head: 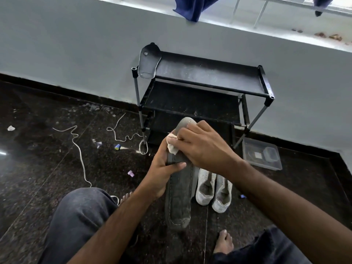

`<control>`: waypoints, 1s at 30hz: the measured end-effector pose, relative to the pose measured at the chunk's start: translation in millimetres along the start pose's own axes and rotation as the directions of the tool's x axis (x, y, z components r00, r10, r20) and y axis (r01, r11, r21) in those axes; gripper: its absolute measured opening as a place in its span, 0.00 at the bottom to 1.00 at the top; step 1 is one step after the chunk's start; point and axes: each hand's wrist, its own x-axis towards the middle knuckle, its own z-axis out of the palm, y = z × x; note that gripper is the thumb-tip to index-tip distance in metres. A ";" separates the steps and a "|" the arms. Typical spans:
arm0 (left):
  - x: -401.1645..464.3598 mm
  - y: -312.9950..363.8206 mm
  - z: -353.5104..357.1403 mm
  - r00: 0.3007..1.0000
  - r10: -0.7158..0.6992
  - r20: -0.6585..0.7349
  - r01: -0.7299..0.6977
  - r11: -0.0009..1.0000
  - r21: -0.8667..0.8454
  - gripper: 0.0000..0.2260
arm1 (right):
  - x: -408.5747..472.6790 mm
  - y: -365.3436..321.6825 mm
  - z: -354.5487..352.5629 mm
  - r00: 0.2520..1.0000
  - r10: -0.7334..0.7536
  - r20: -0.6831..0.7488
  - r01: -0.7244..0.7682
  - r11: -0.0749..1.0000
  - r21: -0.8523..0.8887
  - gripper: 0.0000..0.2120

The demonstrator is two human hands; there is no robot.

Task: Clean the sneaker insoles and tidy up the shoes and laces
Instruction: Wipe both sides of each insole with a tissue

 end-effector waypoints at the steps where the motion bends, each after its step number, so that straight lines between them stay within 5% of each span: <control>1: -0.5 1.4 0.1 1.000 0.003 0.003 -0.003 1.000 0.001 0.35 | -1.3 4.3 4.6 1.000 0.023 0.007 -0.023 0.999 -0.026 0.15; 5: -1.2 4.6 -3.3 0.999 0.030 -0.018 -0.030 1.000 0.008 0.38 | -9.8 47.6 21.4 0.908 0.415 0.060 -0.416 0.909 0.004 0.11; 8: -1.9 5.1 -3.8 0.999 0.024 -0.025 -0.025 0.999 -0.035 0.37 | -14.0 64.8 17.3 0.808 0.587 0.055 -0.583 0.782 0.221 0.09; 11: -0.3 3.0 -1.7 0.999 0.004 -0.051 -0.008 0.997 -0.071 0.35 | -1.3 43.8 4.0 0.838 0.541 -0.068 -0.485 0.796 0.364 0.10; 14: 0.5 0.5 0.5 0.996 -0.005 -0.089 -0.002 0.997 -0.077 0.32 | 4.5 21.1 -3.6 0.880 0.416 -0.231 -0.393 0.909 0.140 0.11; 16: -0.1 0.3 1.1 0.996 -0.002 -0.093 -0.004 0.998 -0.064 0.32 | 7.6 25.8 -3.4 0.824 0.463 -0.326 -0.438 0.886 0.153 0.11; 19: -0.6 2.3 2.3 0.995 0.014 -0.094 -0.018 0.999 -0.039 0.34 | 14.8 23.7 -1.6 0.838 0.486 -0.248 -0.405 0.858 0.315 0.12; 22: -0.8 4.0 1.9 0.997 0.038 -0.067 -0.038 0.999 0.007 0.35 | 3.9 19.1 6.6 0.948 0.316 -0.046 -0.313 0.948 0.066 0.13; 26: -2.6 6.2 0.5 0.996 0.038 -0.075 -0.035 0.999 0.038 0.37 | -29.0 51.0 16.1 0.804 0.585 0.108 -0.593 0.802 0.066 0.09; 30: -0.5 4.3 -0.7 0.997 0.032 -0.077 -0.030 0.999 0.023 0.36 | -23.4 55.0 4.3 0.743 0.664 -0.084 -0.631 0.738 0.240 0.10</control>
